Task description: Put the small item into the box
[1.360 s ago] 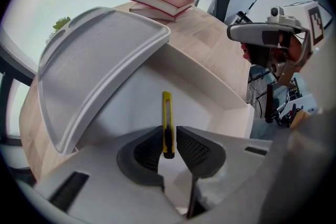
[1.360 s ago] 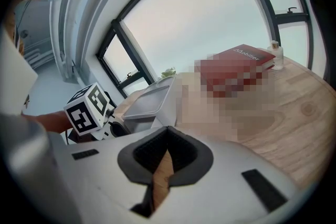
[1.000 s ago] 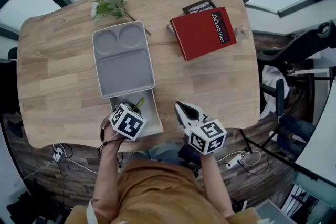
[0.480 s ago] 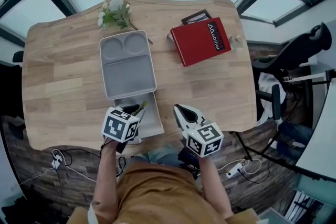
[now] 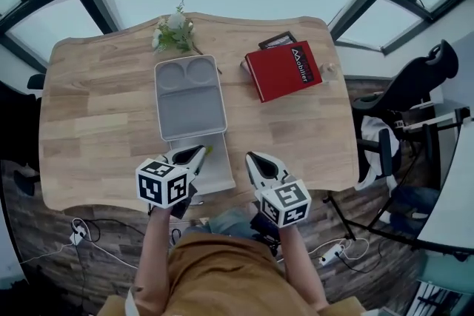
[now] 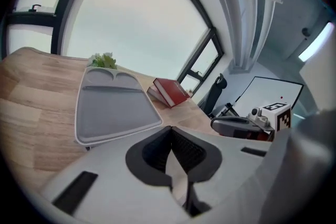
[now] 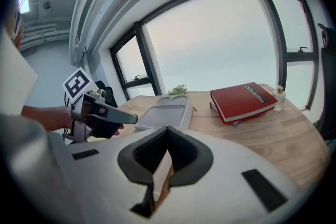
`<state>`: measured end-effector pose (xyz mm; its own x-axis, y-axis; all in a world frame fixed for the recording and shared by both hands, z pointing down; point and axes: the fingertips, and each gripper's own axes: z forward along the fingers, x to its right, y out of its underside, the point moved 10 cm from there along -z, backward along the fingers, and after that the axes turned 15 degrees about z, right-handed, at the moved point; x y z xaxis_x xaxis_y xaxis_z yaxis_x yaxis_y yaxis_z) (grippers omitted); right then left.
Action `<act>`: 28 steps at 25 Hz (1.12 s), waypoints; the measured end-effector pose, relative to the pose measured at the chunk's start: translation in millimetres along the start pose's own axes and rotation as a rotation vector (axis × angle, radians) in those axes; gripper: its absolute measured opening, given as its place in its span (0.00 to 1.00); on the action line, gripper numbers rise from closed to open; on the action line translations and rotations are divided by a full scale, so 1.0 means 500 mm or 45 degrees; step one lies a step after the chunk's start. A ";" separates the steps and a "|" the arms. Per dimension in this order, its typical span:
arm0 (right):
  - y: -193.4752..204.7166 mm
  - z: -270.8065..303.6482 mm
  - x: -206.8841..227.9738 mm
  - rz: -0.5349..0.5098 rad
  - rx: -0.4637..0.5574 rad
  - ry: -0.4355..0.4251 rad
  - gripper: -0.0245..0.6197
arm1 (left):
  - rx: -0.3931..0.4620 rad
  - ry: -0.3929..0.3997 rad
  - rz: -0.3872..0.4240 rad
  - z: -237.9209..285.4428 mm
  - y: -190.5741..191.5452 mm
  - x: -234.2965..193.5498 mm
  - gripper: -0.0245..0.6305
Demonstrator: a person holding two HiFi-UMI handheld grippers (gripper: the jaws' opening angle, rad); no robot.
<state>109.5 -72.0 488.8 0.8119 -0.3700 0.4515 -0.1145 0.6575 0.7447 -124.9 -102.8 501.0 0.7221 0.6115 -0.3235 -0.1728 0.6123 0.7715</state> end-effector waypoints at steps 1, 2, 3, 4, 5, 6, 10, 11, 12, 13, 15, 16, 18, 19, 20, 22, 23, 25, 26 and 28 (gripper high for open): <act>-0.003 -0.002 -0.008 -0.015 0.011 0.003 0.05 | 0.037 0.019 -0.012 -0.008 -0.003 0.001 0.04; -0.007 -0.004 -0.015 -0.020 0.025 0.004 0.05 | 0.069 0.048 -0.024 -0.017 -0.005 0.003 0.04; -0.011 -0.007 -0.021 -0.011 0.046 0.001 0.04 | 0.102 0.079 -0.040 -0.025 -0.006 0.006 0.04; -0.016 -0.012 -0.028 0.011 0.072 -0.006 0.05 | 0.140 0.102 -0.059 -0.034 -0.007 0.008 0.04; -0.020 -0.017 -0.034 0.035 0.100 -0.015 0.05 | 0.186 0.112 -0.078 -0.044 -0.008 0.010 0.04; -0.023 -0.021 -0.042 0.047 0.124 -0.022 0.05 | 0.240 0.106 -0.093 -0.056 -0.009 0.010 0.04; -0.038 -0.035 -0.080 -0.008 0.178 -0.038 0.04 | 0.480 -0.011 -0.087 -0.115 -0.021 0.009 0.04; -0.042 -0.041 -0.087 -0.020 0.196 -0.040 0.05 | 0.502 -0.030 -0.070 -0.126 -0.024 0.011 0.04; -0.045 -0.048 -0.093 -0.029 0.218 -0.039 0.05 | 0.505 -0.052 -0.043 -0.135 -0.026 0.013 0.04; -0.048 -0.055 -0.098 -0.037 0.240 -0.033 0.05 | 0.499 -0.080 -0.006 -0.143 -0.028 0.017 0.04; -0.050 -0.069 -0.107 -0.050 0.280 -0.017 0.05 | 0.500 -0.142 0.080 -0.158 -0.029 0.029 0.04; -0.051 -0.076 -0.112 -0.057 0.296 -0.012 0.05 | 0.515 -0.167 0.125 -0.167 -0.030 0.037 0.04; -0.052 -0.089 -0.122 -0.084 0.317 -0.009 0.04 | 0.557 -0.203 0.207 -0.185 -0.034 0.055 0.04; -0.051 -0.095 -0.128 -0.106 0.324 -0.007 0.04 | 0.570 -0.213 0.238 -0.192 -0.036 0.064 0.04; -0.051 -0.101 -0.132 -0.126 0.330 -0.004 0.04 | 0.577 -0.219 0.262 -0.196 -0.039 0.071 0.04; -0.047 -0.109 -0.140 -0.144 0.343 -0.006 0.05 | 0.588 -0.233 0.287 -0.203 -0.041 0.082 0.04; -0.045 -0.113 -0.143 -0.144 0.349 -0.010 0.04 | 0.600 -0.247 0.293 -0.208 -0.041 0.087 0.04; -0.042 -0.121 -0.151 -0.146 0.358 -0.020 0.05 | 0.645 -0.277 0.306 -0.221 -0.038 0.095 0.04; -0.041 -0.125 -0.155 -0.148 0.364 -0.027 0.05 | 0.668 -0.283 0.312 -0.228 -0.036 0.099 0.04; -0.041 -0.132 -0.159 -0.147 0.381 -0.038 0.05 | 0.688 -0.284 0.314 -0.237 -0.034 0.102 0.04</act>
<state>84.9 -12.8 405.3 0.8127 -0.4529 0.3666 -0.1894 0.3896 0.9013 -164.8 -22.6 406.7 0.8363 0.5477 -0.0243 -0.0312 0.0919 0.9953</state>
